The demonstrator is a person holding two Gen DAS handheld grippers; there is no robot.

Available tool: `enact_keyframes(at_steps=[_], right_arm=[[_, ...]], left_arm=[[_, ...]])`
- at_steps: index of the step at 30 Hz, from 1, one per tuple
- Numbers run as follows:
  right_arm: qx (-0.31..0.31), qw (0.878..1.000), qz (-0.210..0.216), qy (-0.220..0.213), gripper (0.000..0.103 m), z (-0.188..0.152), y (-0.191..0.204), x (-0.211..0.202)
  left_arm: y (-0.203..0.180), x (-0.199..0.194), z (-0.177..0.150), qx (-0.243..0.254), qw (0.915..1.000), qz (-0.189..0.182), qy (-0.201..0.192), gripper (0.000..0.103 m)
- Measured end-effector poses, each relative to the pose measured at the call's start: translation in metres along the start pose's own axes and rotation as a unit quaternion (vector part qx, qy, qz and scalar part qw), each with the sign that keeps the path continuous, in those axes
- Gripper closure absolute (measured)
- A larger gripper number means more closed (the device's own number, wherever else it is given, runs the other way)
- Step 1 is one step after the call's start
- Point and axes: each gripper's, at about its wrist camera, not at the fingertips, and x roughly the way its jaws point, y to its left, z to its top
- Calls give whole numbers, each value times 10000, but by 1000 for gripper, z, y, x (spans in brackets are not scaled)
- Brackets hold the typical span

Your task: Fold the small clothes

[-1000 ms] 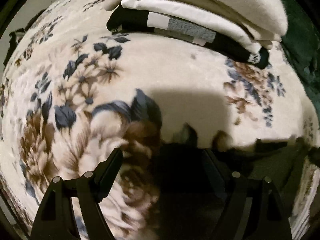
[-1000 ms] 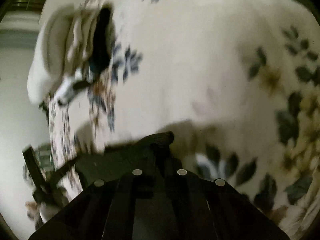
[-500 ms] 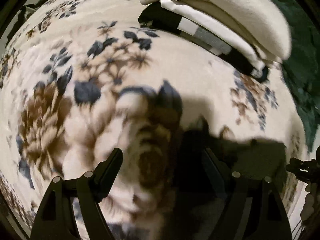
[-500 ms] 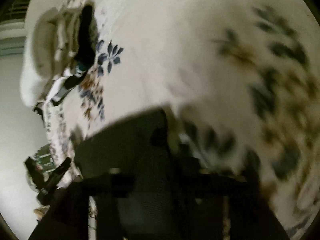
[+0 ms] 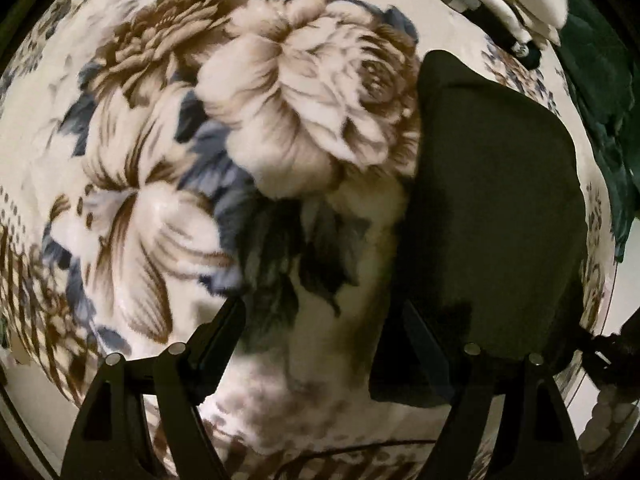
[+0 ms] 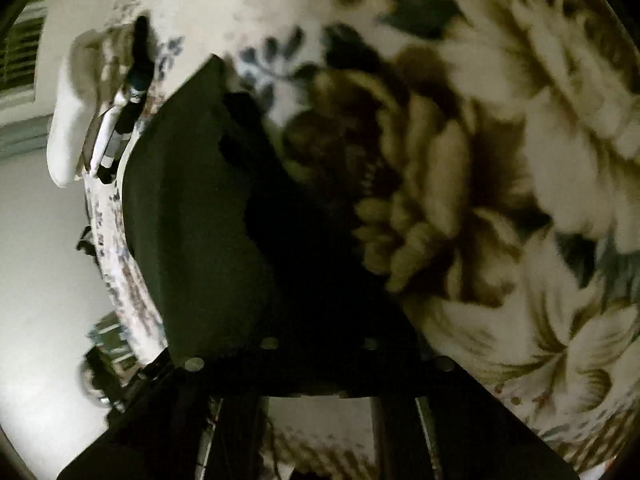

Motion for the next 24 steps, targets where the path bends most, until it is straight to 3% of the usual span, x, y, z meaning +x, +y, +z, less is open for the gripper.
enact_keyframes(at_steps=[7,13,15,18,21,24], right_arm=[[157,9985,-147,-510,97,-28,8,-41],[291,9950,-945,-169,100,-26,-22,-12],[498,9954,-820,28,100,-26,-32,-3],[492,9972,-556,-38,100,-24,-28,-14],[720,9973,-143,36,91,-23,-32,-25],[936,9956,11,79,55,-24,-37,-29]], left_arm=[[-23,-12,2,387,9991,88,-180,23],[-27,-4,4,343,9994,-29,-106,23],[-24,1,10,322,9994,-61,-66,23],[-26,1,12,330,9994,-95,-101,23],[-25,1,9,283,9994,-144,-96,23],[-23,4,7,185,9996,-219,-67,23]])
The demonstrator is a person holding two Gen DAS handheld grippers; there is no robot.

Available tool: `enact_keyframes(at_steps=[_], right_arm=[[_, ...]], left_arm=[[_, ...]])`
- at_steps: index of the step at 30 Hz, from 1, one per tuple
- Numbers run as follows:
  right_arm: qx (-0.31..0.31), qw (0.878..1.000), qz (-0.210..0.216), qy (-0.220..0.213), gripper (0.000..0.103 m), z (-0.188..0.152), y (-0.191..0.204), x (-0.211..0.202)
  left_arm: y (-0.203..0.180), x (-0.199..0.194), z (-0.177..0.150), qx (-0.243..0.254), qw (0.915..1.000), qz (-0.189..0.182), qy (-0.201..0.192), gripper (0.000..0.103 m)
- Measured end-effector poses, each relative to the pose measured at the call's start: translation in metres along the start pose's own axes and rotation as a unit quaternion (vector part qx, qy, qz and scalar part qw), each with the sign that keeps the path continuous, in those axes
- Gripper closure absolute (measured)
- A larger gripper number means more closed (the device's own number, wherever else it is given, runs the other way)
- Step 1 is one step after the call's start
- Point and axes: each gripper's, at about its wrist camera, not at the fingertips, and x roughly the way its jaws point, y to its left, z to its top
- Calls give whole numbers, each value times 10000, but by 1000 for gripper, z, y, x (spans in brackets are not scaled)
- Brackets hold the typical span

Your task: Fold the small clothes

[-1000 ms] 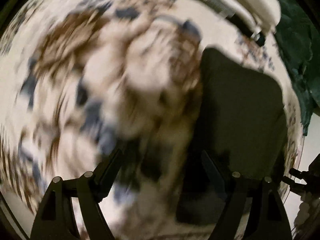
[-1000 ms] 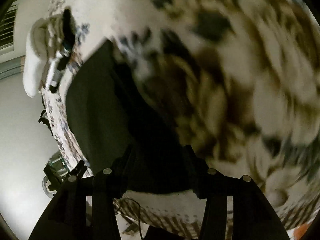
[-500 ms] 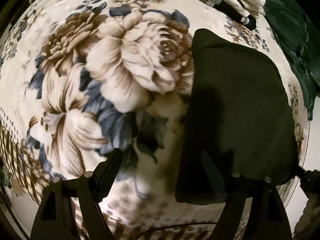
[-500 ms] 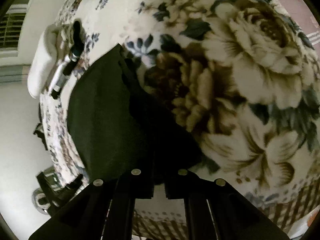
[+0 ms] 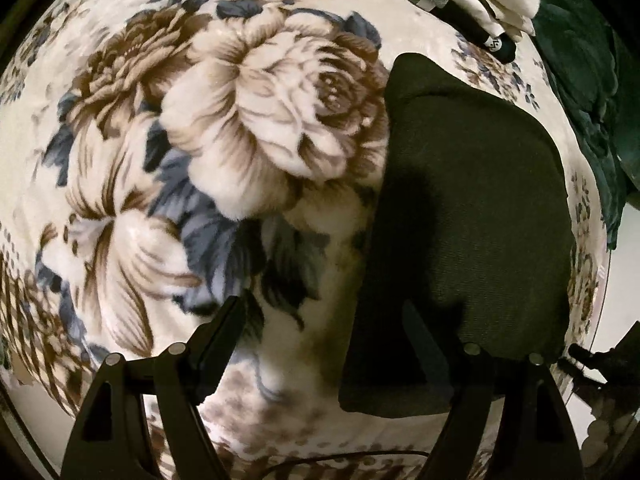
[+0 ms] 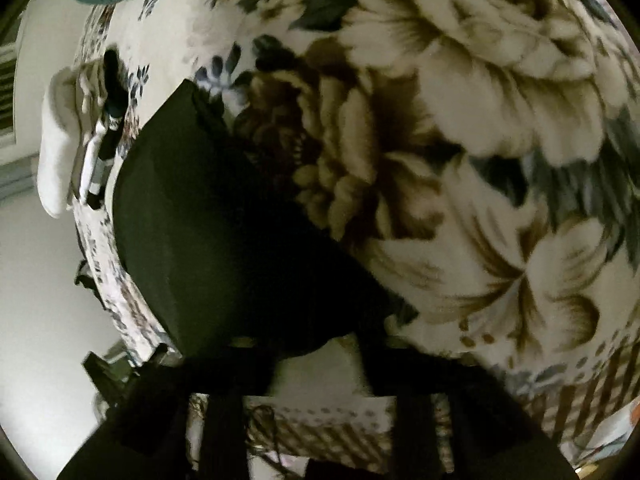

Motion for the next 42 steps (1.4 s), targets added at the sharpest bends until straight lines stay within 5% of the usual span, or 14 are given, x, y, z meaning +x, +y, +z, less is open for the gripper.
enact_keyframes(at_steps=[5,7,12,17,20,21,22,27,30,32,33,34,35,42], right_arm=[[416,9969,-54,663,54,-3,-9,40],[514,9972,-80,536,90,-9,-11,44],[-149,9900,-1224,684,101,-16,-10,45],[-716,9867,-1339,580,99,9,36,1],[-1707,9810,-912,137,70,25,126,-24],[-2144,9739,-705,255,51,32,166,-16],[-2640,9622,-547,391,49,36,208,-1],[-4146,9030,-750,836,49,44,370,113],[-4623,8646,-1215,1545,50,38,417,188],[-4714,8388,-1890,1960,57,29,424,227],[-4740,8334,-2005,2015,81,24,418,233],[-4741,8317,-2065,2019,94,22,419,240],[-4667,8357,-2142,1948,95,23,421,243],[-3185,9157,-1798,1666,97,70,408,245]], left_arm=[[0,5,-5,-78,9999,-115,22,23],[0,7,-6,-65,9999,-140,24,23],[1,13,-5,-127,9995,-272,-11,23],[-3,16,-5,-122,9992,-362,-117,23],[-3,18,-6,-110,9991,-370,-202,23],[-3,19,-5,-120,9989,-389,-241,23],[-4,21,-5,-122,9988,-384,-269,23],[-7,23,-4,-56,9988,-355,-327,23],[-8,25,-4,-27,9988,-356,-343,23],[-10,27,-2,-37,9986,-388,-345,23],[-10,29,-1,-44,9986,-390,-349,23],[-10,30,-1,-60,9986,-396,-350,23],[-11,31,-1,-80,9985,-408,-351,23],[-11,35,-4,9,9981,-509,-358,23]])
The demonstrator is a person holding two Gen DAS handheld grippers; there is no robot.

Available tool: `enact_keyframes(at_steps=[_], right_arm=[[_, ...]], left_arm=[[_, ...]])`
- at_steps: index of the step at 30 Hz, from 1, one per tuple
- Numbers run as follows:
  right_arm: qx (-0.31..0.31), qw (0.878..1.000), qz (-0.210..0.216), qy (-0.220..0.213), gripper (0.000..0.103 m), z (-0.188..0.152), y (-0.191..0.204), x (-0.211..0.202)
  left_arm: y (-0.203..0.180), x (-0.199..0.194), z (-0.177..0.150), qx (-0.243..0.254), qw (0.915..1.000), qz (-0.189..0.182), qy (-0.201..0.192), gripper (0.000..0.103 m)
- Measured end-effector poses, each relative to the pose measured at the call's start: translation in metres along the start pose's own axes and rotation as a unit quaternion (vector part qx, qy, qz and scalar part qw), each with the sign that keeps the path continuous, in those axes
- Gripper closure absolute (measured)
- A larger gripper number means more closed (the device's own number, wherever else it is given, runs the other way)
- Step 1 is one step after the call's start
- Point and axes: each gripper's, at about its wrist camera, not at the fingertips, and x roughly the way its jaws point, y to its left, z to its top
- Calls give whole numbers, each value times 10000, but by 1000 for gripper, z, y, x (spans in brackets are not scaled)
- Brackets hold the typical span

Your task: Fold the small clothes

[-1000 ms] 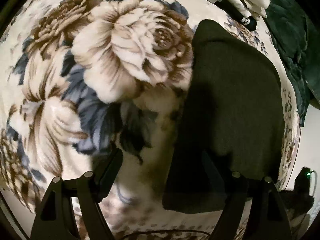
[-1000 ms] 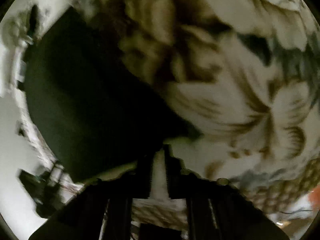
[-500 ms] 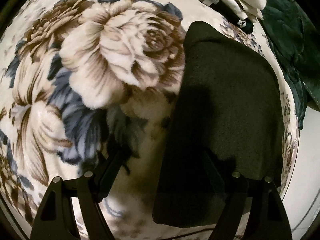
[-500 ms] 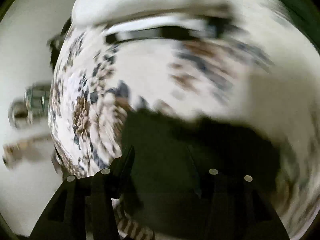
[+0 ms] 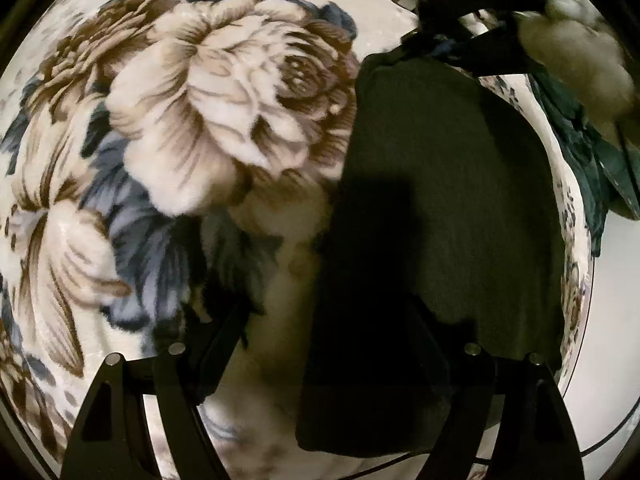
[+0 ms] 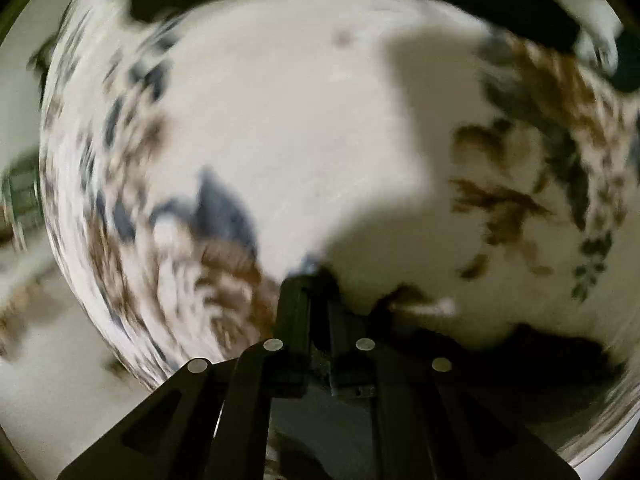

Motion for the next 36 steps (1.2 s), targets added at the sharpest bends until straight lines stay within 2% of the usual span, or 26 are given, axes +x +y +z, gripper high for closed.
enact_keyframes(at_steps=[4,7,8,9,10,12,15,17,19,21,23,24,26,27,28,29,32,33,36], right_arm=[[55,9996,284,31,97,3,-10,7],[-433,9955,845,77,94,-2,-15,-9],[-555,9916,1168,51,90,-10,-25,-25],[-563,9892,1350,-56,74,-17,-35,-40],[-532,9868,1508,-263,51,-26,-51,-59],[-325,9851,1508,-766,36,-55,-97,-96],[201,9854,1266,-1123,31,-108,-174,-123],[715,9832,1216,-1157,27,-152,-229,-121],[1097,9773,1449,-1093,27,-187,-264,-100],[1462,9650,1930,-1009,27,-217,-297,-72],[1534,9585,2181,-1011,27,-237,-313,-42],[1511,9572,2269,-969,27,-243,-310,-24],[1447,9543,2444,-932,27,-247,-309,4],[1430,9500,2588,-1005,25,-249,-306,16],[1418,9434,2780,-1122,17,-249,-306,19],[1394,9372,2966,-1198,14,-248,-304,21],[1197,9232,3458,-1169,13,-242,-292,26],[1062,9224,3549,-1088,13,-239,-285,28],[789,9299,3474,-913,13,-227,-267,38]], left_arm=[[-1,0,-2,43,10000,7,42,23],[-1,-1,0,17,9999,-39,114,23],[0,-2,1,5,9998,-105,146,23],[2,-3,4,-11,9997,-187,165,23],[4,-6,6,-55,9993,-317,174,23],[10,-9,12,-173,9981,-564,195,23],[18,-5,22,-333,9950,-898,295,23],[19,0,29,-391,9926,-1097,337,24],[20,8,36,-369,9901,-1295,402,24],[18,16,41,-313,9879,-1447,458,24],[14,23,47,-250,9870,-1498,527,23],[13,25,49,-225,9863,-1539,552,20],[11,28,54,-213,9836,-1696,584,7],[8,31,56,-206,9823,-1767,587,6],[5,33,58,-169,9829,-1744,571,5],[1,34,59,-93,9838,-1703,556,4],[-8,35,61,55,9858,-1605,487,3],[-13,35,62,119,9853,-1647,432,3],[-28,42,65,356,9855,-1631,312,3]])
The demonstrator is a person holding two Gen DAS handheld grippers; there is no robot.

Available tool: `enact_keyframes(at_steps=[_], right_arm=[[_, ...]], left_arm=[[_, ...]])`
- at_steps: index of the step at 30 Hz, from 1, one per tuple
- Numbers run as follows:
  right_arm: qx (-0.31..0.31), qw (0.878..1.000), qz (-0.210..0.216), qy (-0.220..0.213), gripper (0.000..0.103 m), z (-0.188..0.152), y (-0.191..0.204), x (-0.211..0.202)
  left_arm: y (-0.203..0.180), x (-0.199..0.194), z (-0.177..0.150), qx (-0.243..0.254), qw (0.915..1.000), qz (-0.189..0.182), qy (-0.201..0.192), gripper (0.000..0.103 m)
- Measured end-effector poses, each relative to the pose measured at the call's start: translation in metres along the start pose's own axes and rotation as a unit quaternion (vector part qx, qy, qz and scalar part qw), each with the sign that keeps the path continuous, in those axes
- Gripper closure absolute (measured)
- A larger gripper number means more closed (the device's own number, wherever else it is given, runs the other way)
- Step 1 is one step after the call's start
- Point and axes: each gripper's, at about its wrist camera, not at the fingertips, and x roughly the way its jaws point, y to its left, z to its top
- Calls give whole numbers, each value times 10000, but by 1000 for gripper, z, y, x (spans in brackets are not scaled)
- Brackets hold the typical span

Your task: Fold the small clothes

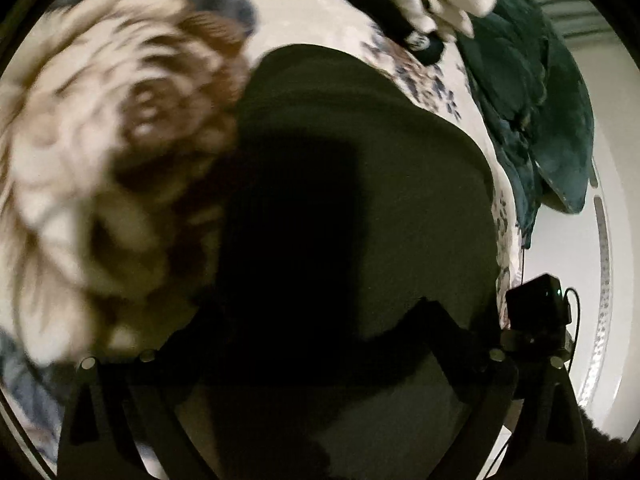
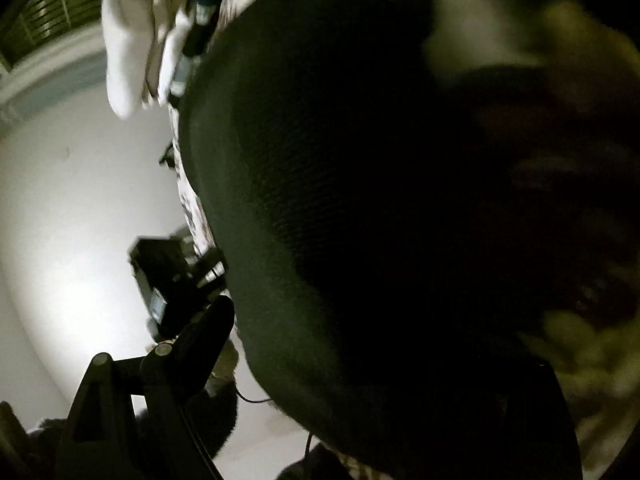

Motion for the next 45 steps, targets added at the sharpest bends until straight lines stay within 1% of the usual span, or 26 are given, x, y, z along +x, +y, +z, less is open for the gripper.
enact_keyframes(at_steps=[2,3,4,5,6,7,8,9,11,13,16,19,23,26,29,31,32,34,37,38,39,41,42,43,45], right_arm=[[82,10000,-39,7,13,5,-1,6],[109,9999,-22,-26,15,6,1,8],[86,9999,-41,-85,25,4,2,5],[33,9995,-268,-175,38,1,5,5],[47,9986,-475,-229,67,0,5,5],[169,9982,-461,-330,74,-3,3,3],[269,9976,-460,-451,78,-7,3,0],[286,9969,-514,-528,81,-10,5,-2],[239,9946,-721,-703,82,-18,19,-6],[236,9933,-782,-813,82,-25,33,-8],[40,9924,-829,-908,83,-32,61,-22],[-186,9916,-875,-938,83,-33,99,-27],[-446,9892,-900,-1065,83,-30,152,-39],[-661,9864,-841,-1246,83,-17,203,-52],[-873,9827,-748,-1452,84,8,260,-62],[-1002,9798,-655,-1602,84,34,296,-69],[-1047,9787,-623,-1654,84,45,307,-72],[-1155,9748,-547,-1826,84,77,336,-73],[-1212,9706,-397,-2040,84,138,369,-70],[-1201,9693,-335,-2118,84,163,377,-66],[-1157,9691,-280,-2163,84,180,382,-63],[-1024,9688,-218,-2248,84,217,383,-53],[-948,9693,-242,-2256,84,238,381,-44],[-890,9698,-307,-2252,84,256,381,-34],[-768,9713,-573,-2178,84,285,373,-17]], left_arm=[[-7,4,0,152,9997,120,-115,3],[-11,4,0,184,9996,103,-170,3],[-15,2,0,229,9994,54,-236,12],[-19,0,-1,269,9992,56,-273,37],[-22,-2,-2,269,9992,76,-285,46],[-24,-5,-3,221,9992,70,-312,58],[-25,-8,-3,160,9993,49,-337,67],[-25,-13,-3,77,9993,22,-355,70],[-27,-23,-3,20,9993,29,-366,78],[-30,-35,-1,25,9991,20,-411,83],[-38,-49,7,0,9992,-90,-389,84],[-48,-68,18,-3,9990,-162,-410,84],[-62,-107,43,40,9982,-230,-556,84],[-74,-142,71,72,9968,-320,-729,84],[-91,-173,113,205,9949,-338,-931,84],[-102,-189,149,313,9932,-304,-1077,84],[-107,-197,168,369,9924,-285,-1143,84],[-115,-208,211,498,9902,-237,-1281,84],[-123,-216,280,685,9874,-149,-1422,84],[-122,-214,299,723,9869,-115,-1436,84],[-119,-207,324,755,9873,-72,-1396,84],[-112,-192,359,762,9884,61,-1309,83],[-106,-177,377,795,9895,174,-1196,83],[-100,-163,391,802,9904,323,-1081,83],[-83,-141,408,738,9923,523,-844,82]])
